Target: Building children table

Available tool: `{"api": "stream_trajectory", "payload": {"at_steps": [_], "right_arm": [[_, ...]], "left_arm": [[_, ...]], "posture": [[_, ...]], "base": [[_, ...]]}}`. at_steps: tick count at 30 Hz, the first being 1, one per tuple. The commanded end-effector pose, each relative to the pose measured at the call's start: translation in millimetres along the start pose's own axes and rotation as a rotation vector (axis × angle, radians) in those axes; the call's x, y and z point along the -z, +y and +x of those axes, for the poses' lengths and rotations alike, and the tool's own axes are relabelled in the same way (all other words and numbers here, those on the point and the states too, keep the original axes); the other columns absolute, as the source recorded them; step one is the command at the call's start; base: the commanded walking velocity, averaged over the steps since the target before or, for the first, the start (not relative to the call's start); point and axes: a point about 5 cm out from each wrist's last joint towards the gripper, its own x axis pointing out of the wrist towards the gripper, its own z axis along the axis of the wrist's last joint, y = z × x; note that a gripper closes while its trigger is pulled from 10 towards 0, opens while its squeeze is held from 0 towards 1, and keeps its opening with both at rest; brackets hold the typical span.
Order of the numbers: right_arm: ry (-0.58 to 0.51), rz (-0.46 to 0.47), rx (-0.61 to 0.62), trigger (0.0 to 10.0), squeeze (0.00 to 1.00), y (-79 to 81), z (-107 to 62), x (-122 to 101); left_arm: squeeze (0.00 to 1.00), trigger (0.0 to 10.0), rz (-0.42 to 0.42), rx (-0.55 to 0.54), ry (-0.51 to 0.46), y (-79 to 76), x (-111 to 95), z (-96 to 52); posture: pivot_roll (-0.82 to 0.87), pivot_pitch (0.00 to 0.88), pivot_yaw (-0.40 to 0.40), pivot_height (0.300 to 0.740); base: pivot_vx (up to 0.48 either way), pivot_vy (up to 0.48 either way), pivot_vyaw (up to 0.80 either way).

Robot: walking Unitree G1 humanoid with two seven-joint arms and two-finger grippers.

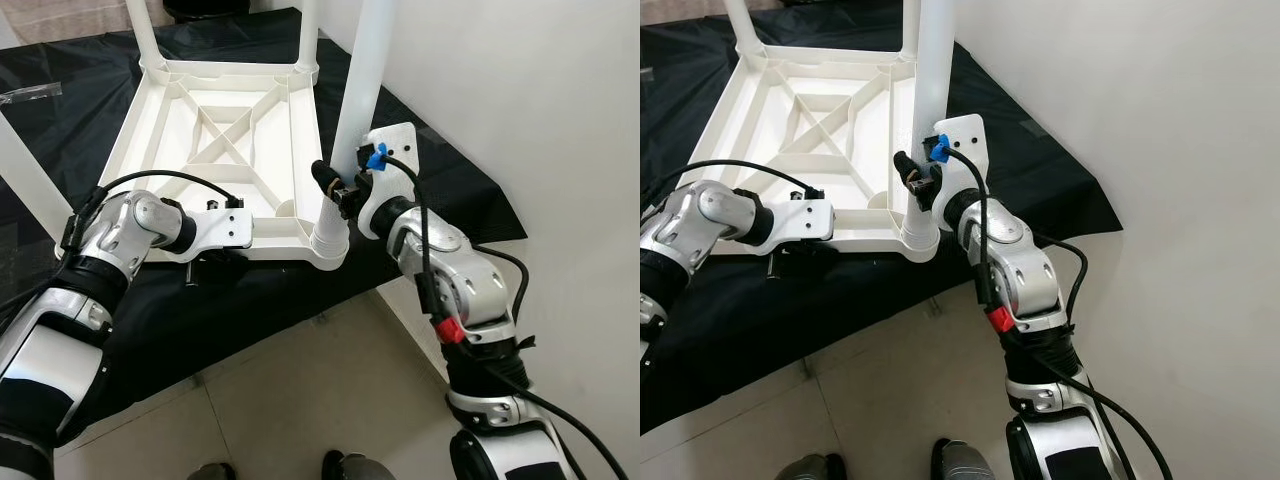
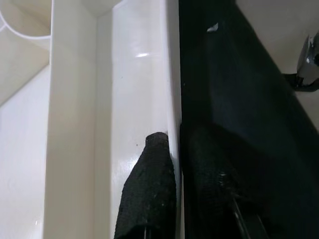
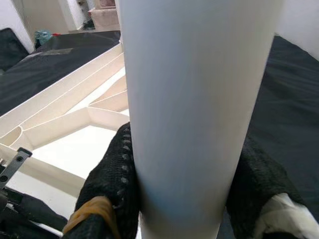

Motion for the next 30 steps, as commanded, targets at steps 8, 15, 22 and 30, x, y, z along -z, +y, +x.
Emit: {"api": "stream_trajectory", "payload": {"at_steps": [8, 15, 22, 30], "right_arm": [[-0.129, -0.103, -0.238, 0.0, 0.0, -23.5, -19.3, -25.5], [-0.168, -0.077, -0.566, 0.0, 0.0, -34.0, -38.2, -43.1], [-0.188, -0.008, -0.788, 0.0, 0.0, -34.7, -45.3, -50.5], [-0.237, 0.046, -0.973, 0.0, 0.0, -26.8, -40.4, -57.3]], "left_arm": [[0.0, 0.0, -0.078, 0.136, 0.081, -41.6, 36.2, 3.7], [0.0, 0.0, -0.061, 0.131, 0.074, -40.7, 39.1, -13.0], [0.0, 0.0, -0.041, 0.102, 0.084, -36.4, 40.2, -31.9], [0.0, 0.0, -0.028, 0.031, 0.095, -23.9, 37.1, -54.1]], "posture": [[-0.12, 0.198, -0.093, 0.74], [-0.09, 0.195, -0.104, 0.74], [-0.07, 0.197, -0.112, 0.74], [-0.06, 0.201, -0.116, 0.74]], "base": [[0.0, 0.0, 0.0], [0.0, 0.0, 0.0], [0.0, 0.0, 0.0], [0.0, 0.0, 0.0]]}}
